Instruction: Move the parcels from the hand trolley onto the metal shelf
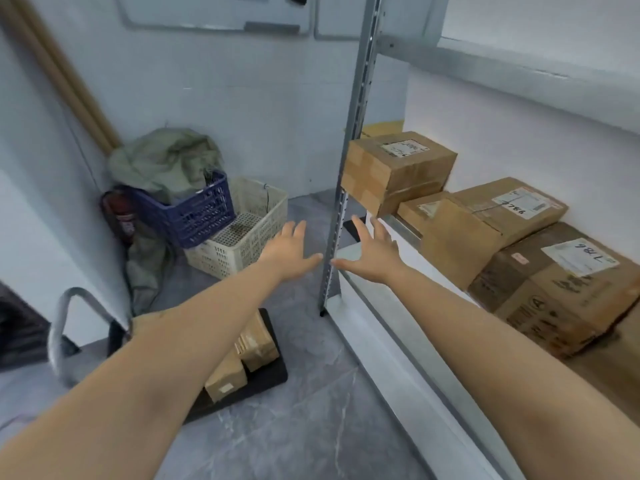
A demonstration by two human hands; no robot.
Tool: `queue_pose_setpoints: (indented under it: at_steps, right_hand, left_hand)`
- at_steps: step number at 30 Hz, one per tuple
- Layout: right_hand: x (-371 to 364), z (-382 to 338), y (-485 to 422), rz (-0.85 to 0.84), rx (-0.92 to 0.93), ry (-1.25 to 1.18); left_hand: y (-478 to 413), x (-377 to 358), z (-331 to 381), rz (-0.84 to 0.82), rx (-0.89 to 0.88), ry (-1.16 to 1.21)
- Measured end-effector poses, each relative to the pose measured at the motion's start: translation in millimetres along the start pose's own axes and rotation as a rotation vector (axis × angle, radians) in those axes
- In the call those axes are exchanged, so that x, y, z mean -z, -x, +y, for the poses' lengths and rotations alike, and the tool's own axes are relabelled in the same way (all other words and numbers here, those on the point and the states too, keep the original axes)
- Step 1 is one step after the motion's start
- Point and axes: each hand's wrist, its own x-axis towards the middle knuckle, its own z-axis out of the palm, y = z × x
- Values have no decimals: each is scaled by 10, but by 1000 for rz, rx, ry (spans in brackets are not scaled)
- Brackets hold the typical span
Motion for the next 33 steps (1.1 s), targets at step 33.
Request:
queue_pose_setpoints:
  at_steps: [33]
  right_hand:
    - [-3751,-2039,-1827,-687,404,109]
  left_hand:
    - [868,-1498,-4000,-143,926,251]
